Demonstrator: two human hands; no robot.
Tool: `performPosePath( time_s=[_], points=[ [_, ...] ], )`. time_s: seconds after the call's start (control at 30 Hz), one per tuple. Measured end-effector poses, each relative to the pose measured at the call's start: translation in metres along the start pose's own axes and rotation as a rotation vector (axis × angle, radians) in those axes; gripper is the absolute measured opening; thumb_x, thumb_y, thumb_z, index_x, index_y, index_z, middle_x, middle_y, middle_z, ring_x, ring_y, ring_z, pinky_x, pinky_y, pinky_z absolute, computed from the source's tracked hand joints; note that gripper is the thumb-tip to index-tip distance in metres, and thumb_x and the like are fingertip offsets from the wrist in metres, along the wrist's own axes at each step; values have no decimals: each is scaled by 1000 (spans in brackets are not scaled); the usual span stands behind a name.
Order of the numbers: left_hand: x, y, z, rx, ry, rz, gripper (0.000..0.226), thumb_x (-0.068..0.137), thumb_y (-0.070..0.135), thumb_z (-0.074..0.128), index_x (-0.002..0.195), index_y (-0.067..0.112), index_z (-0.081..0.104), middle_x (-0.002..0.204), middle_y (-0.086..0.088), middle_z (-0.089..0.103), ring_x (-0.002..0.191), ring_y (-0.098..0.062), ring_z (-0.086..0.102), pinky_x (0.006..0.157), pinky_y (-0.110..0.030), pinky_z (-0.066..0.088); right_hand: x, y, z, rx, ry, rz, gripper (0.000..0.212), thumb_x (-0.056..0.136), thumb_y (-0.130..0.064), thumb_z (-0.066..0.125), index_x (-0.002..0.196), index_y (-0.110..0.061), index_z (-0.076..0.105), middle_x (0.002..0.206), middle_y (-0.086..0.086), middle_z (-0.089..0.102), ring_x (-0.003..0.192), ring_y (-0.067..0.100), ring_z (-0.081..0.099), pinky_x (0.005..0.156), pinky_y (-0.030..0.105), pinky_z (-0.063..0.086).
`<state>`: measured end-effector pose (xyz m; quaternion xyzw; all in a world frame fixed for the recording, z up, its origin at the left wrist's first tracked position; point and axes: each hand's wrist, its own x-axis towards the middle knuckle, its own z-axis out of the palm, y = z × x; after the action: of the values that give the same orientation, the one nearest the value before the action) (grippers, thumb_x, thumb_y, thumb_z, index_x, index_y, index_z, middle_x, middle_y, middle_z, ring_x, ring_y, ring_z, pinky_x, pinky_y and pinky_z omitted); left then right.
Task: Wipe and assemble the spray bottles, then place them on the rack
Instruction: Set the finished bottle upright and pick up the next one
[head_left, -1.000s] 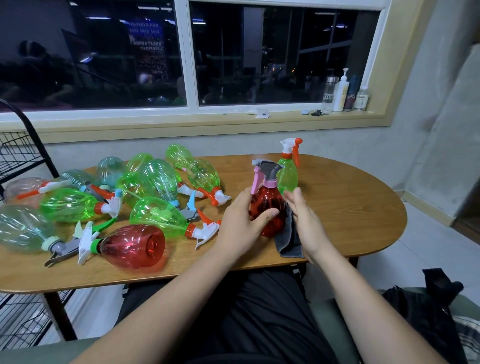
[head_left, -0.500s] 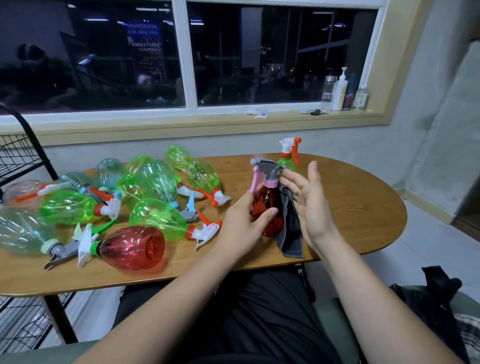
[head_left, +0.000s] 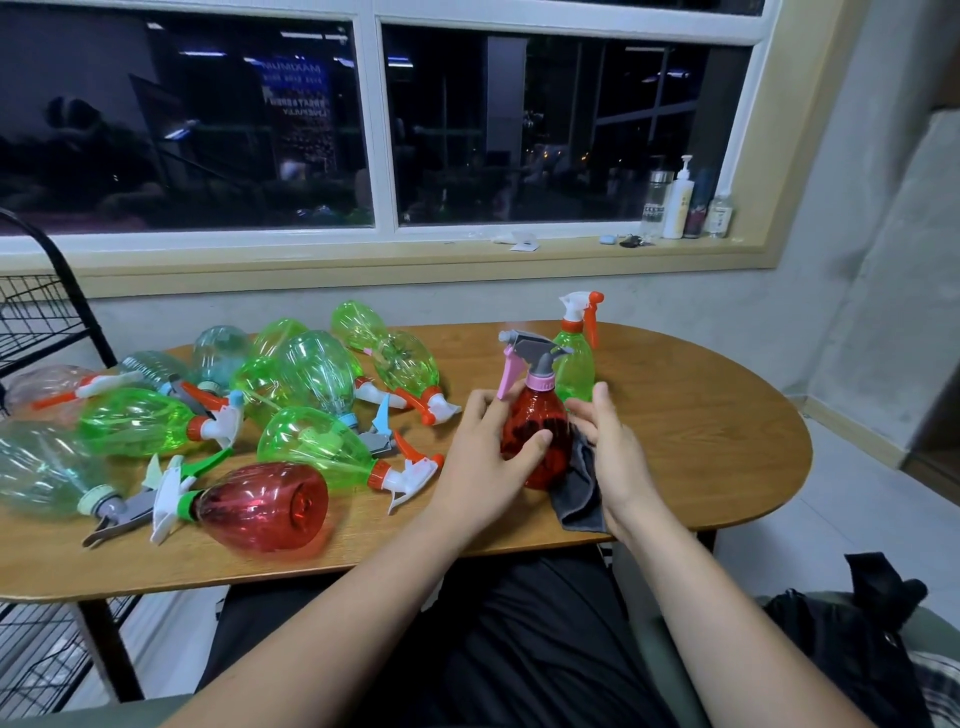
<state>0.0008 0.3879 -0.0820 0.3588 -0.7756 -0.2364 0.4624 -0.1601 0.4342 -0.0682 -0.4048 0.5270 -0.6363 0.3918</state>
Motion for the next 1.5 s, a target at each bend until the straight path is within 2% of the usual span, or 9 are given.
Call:
performPosePath(
  time_s=[0.23, 0.43, 0.6, 0.7, 0.83, 1.07, 1.2, 1.37, 1.5],
  points=[
    [-1, 0, -1, -35, -13, -40, 55, 99, 43, 68, 151, 33, 54, 137, 22, 63, 124, 1, 61, 108, -34, 53, -14, -38, 14, 215, -4, -150, 54, 108, -60, 41, 141, -23, 63, 131, 2, 75, 126, 17, 69, 112, 47, 50],
    [0, 4, -2, -78, -42, -49, 55, 98, 43, 64, 151, 40, 48, 135, 18, 65, 122, 0, 62, 105, -39, 56, -18, -19, 12, 31, -27, -198, 43, 111, -54, 44, 148, -34, 52, 139, -15, 69, 133, -3, 58, 116, 32, 41],
    [2, -1, -3, -66, 6, -20, 71, 86, 60, 80, 146, 34, 53, 134, 18, 64, 123, 1, 61, 106, -33, 54, -27, -1, 4, -306, 5, -208, 38, 109, -55, 45, 141, -38, 56, 126, -29, 64, 119, -18, 55, 97, 15, 41],
    [2, -5, -3, -69, 30, -19, 82, 78, 70, 81, 146, 34, 55, 132, 17, 53, 126, 0, 57, 108, -35, 53, -23, 3, -1, -396, -11, -167, 49, 109, -60, 39, 140, -32, 64, 134, -16, 67, 131, 6, 57, 102, 28, 40],
    [1, -4, -4, -82, 25, -21, 84, 75, 70, 83, 147, 35, 56, 126, 15, 49, 124, 1, 55, 108, -33, 54, -15, -13, 1, -246, -36, -105, 56, 95, -86, 36, 131, -53, 64, 132, -21, 70, 130, 3, 60, 118, 45, 43],
    [1, -2, -3, -51, 25, 6, 71, 85, 51, 84, 149, 36, 57, 129, 20, 65, 124, -1, 61, 107, -35, 54, -20, -32, 8, -42, -64, -268, 56, 98, -71, 56, 145, -40, 59, 145, -5, 65, 139, 15, 58, 120, 53, 41],
    [-1, 3, -5, -88, 15, -25, 66, 88, 44, 82, 148, 39, 56, 133, 23, 67, 124, 5, 61, 106, -33, 55, -25, -16, 6, -93, -56, -259, 49, 104, -54, 52, 147, -32, 58, 145, -13, 65, 139, 4, 56, 119, 39, 41],
    [0, 2, -4, -85, 7, -47, 64, 91, 40, 78, 149, 42, 53, 132, 22, 67, 120, 3, 63, 103, -35, 57, -21, -4, -7, -244, -49, -180, 67, 94, -77, 48, 149, -39, 56, 150, -23, 58, 141, -5, 48, 123, 34, 35],
    [1, -3, -2, -62, 31, -21, 69, 86, 61, 79, 147, 40, 55, 136, 20, 53, 129, -2, 56, 107, -38, 54, -15, -5, -13, -378, -99, -87, 49, 105, -67, 43, 145, -44, 58, 142, -27, 57, 142, 0, 47, 119, 29, 32]
  ],
)
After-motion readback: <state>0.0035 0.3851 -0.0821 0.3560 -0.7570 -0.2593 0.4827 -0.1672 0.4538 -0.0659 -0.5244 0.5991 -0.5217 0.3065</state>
